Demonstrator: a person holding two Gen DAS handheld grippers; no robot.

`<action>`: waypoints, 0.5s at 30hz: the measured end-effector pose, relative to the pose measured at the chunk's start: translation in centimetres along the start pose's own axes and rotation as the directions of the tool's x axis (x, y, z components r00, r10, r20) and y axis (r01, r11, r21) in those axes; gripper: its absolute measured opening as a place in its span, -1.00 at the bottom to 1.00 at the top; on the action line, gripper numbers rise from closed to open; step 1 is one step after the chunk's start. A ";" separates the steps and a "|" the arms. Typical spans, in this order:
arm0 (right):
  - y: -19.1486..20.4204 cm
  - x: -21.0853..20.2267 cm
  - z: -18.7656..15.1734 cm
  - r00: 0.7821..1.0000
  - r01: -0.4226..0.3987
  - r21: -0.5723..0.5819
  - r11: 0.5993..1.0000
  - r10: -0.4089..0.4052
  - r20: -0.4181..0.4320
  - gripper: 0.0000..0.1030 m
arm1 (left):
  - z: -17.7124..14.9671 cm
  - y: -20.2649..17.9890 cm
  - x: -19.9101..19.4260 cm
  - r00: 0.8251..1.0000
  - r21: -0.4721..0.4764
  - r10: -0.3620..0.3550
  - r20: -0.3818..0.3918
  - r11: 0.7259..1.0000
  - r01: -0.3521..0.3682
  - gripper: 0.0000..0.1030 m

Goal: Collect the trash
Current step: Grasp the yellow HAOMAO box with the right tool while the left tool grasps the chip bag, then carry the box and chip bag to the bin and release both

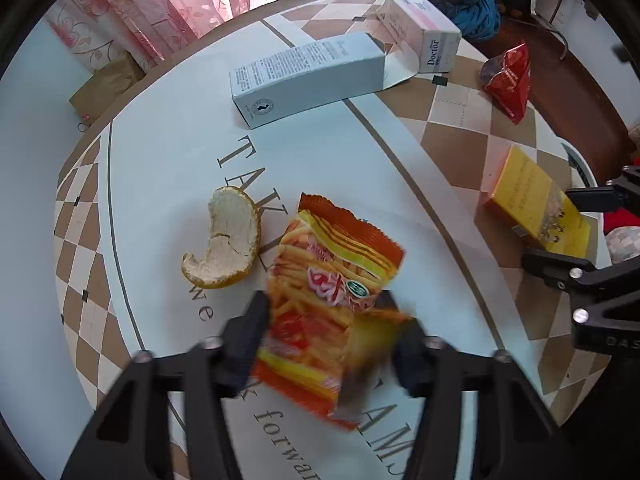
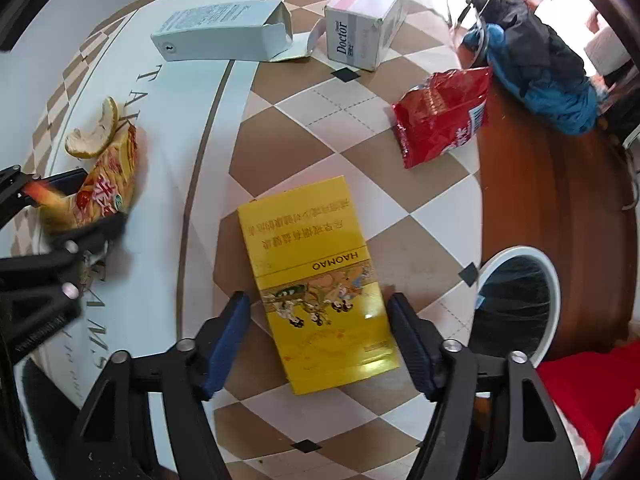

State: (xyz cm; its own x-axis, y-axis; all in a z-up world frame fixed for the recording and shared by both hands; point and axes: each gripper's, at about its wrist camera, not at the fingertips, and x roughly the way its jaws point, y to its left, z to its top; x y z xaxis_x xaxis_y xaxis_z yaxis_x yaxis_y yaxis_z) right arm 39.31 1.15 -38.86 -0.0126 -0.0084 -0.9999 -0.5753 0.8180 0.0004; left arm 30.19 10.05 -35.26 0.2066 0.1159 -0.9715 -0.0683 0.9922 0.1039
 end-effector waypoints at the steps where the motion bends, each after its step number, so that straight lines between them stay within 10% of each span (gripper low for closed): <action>1: 0.1 -0.2 -0.1 1.000 0.001 -0.003 1.000 -0.001 0.013 0.24 | -0.4 0.1 -0.2 1.000 -0.009 0.004 0.004 1.000 -0.004 -0.18; 15: -0.1 -3.9 -2.6 0.993 -0.069 0.033 0.997 0.065 0.099 0.21 | -4.3 -0.7 -5.1 0.994 -0.111 0.019 0.112 0.994 -0.006 -0.66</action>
State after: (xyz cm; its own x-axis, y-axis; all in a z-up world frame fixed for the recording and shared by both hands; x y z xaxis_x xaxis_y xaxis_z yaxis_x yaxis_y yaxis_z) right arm 37.28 -0.41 -34.89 0.0306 0.1017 -0.9943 -0.5460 0.8350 0.0686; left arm 24.99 8.56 -31.33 0.3131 0.1387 -0.9396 -0.1778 0.9803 0.0854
